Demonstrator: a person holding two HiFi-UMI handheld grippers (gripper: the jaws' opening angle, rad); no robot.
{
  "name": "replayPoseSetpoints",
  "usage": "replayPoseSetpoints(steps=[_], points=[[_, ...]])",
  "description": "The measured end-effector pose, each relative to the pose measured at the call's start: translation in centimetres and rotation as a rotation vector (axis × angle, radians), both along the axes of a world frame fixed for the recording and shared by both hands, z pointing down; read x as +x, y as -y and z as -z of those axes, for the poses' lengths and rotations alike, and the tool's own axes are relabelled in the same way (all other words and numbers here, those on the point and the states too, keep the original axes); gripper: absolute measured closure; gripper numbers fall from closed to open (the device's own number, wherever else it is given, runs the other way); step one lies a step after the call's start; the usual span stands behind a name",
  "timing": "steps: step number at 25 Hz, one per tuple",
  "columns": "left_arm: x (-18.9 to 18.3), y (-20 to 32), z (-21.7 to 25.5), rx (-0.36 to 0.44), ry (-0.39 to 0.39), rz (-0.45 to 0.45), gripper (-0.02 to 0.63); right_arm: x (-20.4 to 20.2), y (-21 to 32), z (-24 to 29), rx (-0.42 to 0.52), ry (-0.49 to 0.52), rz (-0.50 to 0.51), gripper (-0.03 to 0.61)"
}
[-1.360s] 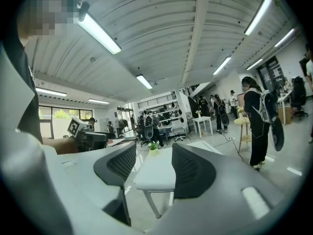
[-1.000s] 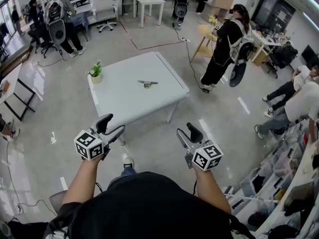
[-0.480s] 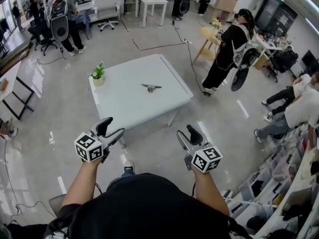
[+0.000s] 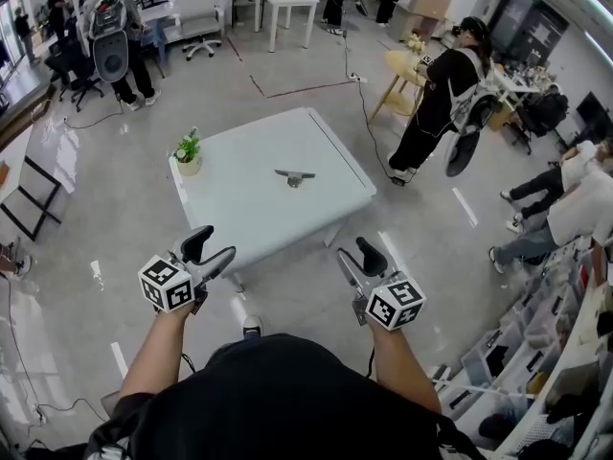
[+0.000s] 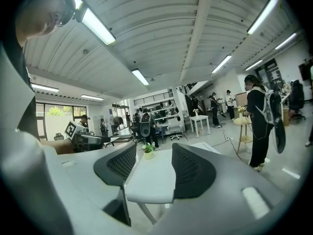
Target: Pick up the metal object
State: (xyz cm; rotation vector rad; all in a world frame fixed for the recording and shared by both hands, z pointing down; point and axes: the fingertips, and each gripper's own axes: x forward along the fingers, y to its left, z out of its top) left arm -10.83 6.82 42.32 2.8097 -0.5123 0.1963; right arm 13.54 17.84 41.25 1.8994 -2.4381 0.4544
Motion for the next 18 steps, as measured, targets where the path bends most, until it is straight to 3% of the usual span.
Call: replayPoseSetpoints(steps=[18], points=[[0.3,8.8,-0.6,-0.038,-0.018,-0.113,0.313,-2.0,7.5,-0.4,-0.013,-0.01,-0.065,0.319]])
